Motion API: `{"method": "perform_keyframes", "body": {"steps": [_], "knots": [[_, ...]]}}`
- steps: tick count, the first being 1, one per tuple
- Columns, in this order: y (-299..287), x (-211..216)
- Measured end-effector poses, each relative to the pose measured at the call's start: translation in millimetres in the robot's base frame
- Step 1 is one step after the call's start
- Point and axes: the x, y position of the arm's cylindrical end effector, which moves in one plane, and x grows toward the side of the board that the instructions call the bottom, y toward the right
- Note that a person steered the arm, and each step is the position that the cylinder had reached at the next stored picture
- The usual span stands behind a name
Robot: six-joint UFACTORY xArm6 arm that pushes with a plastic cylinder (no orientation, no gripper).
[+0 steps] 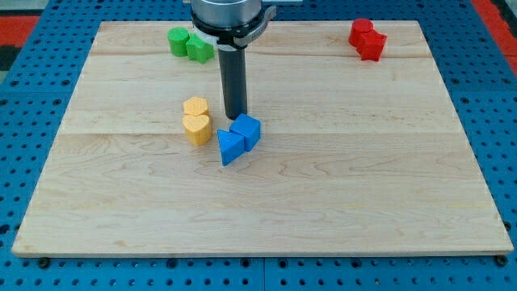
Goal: Separate the yellow hexagon and the yellow heart
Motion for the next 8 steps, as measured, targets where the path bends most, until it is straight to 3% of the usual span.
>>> {"method": "perform_keyframes", "body": {"steps": [3,4,6,8], "knots": [[-4.9,-30.4],[1.2,-25.9],[-56.4,11.5],[-65.1,19.8]]}}
